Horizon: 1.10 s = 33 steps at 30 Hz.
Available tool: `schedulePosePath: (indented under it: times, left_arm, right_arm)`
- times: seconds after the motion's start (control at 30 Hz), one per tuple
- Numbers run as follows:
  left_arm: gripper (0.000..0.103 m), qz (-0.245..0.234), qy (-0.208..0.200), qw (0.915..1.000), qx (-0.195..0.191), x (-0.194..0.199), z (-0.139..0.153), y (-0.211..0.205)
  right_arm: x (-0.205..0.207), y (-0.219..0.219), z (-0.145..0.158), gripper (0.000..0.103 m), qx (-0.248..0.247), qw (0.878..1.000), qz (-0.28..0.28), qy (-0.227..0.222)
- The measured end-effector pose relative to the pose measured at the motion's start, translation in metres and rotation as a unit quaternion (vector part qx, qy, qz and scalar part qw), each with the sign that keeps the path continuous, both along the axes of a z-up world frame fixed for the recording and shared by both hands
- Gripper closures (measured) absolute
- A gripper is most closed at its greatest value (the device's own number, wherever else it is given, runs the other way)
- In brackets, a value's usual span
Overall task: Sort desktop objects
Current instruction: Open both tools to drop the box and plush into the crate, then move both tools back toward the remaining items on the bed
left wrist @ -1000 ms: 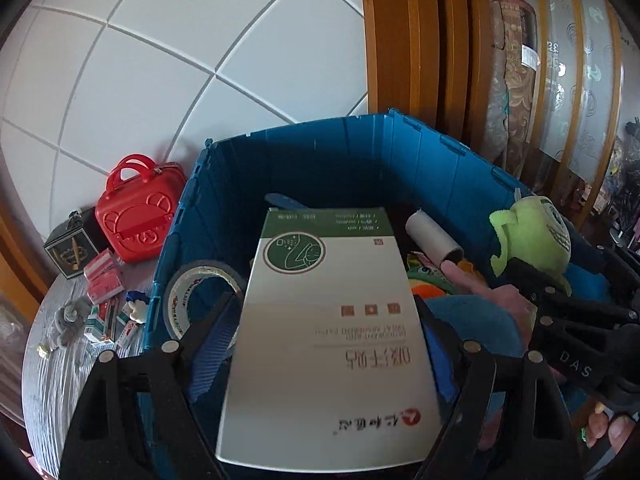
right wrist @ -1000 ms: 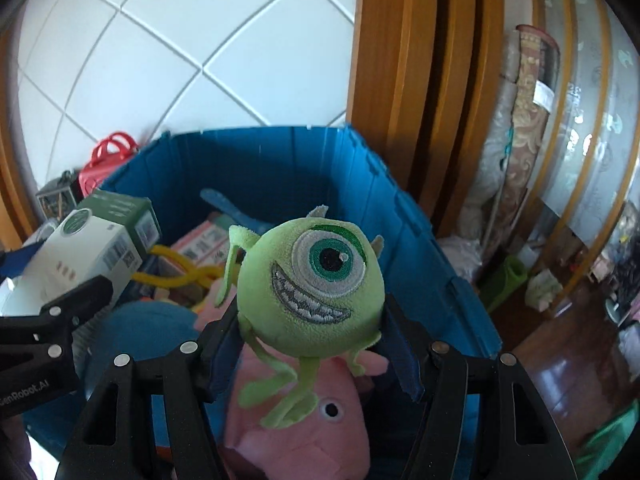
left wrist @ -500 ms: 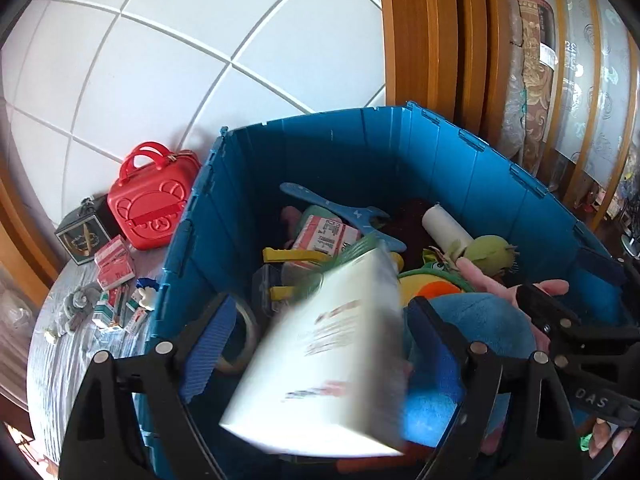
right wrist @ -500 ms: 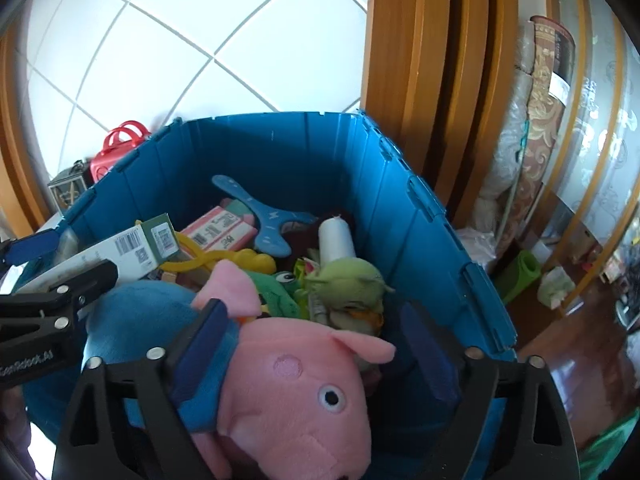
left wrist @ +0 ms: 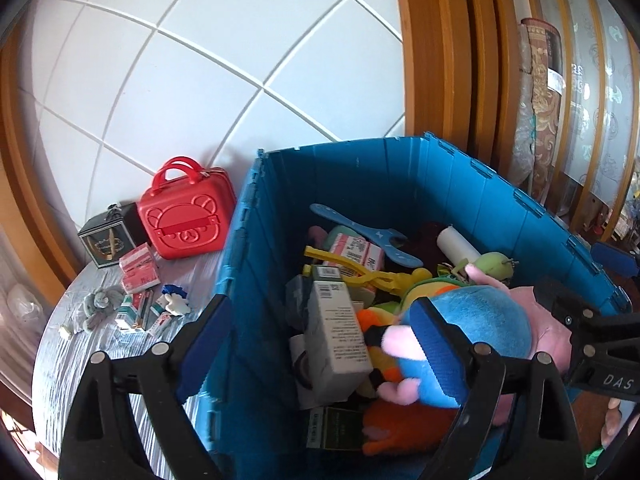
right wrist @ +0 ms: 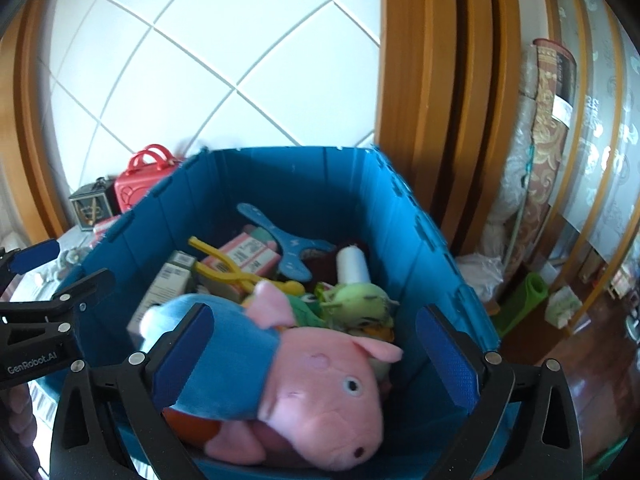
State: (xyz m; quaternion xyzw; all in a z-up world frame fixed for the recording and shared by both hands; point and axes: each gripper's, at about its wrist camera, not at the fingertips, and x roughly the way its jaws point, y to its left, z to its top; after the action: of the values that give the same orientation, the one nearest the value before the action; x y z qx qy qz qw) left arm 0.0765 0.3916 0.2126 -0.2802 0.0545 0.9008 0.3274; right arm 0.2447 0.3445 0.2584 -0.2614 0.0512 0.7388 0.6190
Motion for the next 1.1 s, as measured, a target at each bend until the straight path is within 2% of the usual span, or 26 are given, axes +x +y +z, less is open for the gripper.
schedulePosePath:
  times: [0.17, 0.3, 0.57, 0.77, 0.9, 1.0, 1.1]
  left_arm:
    - [0.012, 0.035, -0.002, 0.999, 0.027, -0.007, -0.002, -0.045]
    - [0.012, 0.076, -0.005, 0.9965, 0.034, -0.019, -0.005, -0.089]
    - [0.012, 0.134, -0.035, 0.9888, 0.057, -0.059, -0.03, -0.179]
    - [0.012, 0.156, -0.05, 0.9843, 0.066, -0.113, -0.065, -0.258]
    - [0.012, 0.147, -0.05, 0.9866, 0.05, -0.163, -0.098, -0.313]
    - [0.012, 0.141, -0.058, 0.9876, 0.037, -0.205, -0.123, -0.35]
    - [0.012, 0.132, -0.083, 0.9874, 0.026, -0.245, -0.145, -0.377]
  right_arm:
    - [-0.025, -0.009, 0.0, 0.0, 0.011, 1.0, 0.025, 0.01]
    - [-0.056, -0.017, 0.0, 0.0, 0.013, 0.998, 0.053, 0.016]
    - [-0.145, -0.033, -0.013, 0.0, 0.01, 0.993, 0.116, 0.006]
    - [-0.229, -0.053, -0.029, 0.0, 0.024, 0.991, 0.131, -0.003]
    - [-0.295, -0.064, -0.049, 0.0, 0.033, 0.992, 0.121, 0.001]
    - [-0.345, -0.061, -0.069, 0.0, 0.02, 0.994, 0.111, 0.003]
    - [-0.388, -0.051, -0.087, 0.0, 0.0, 0.996, 0.092, 0.003]
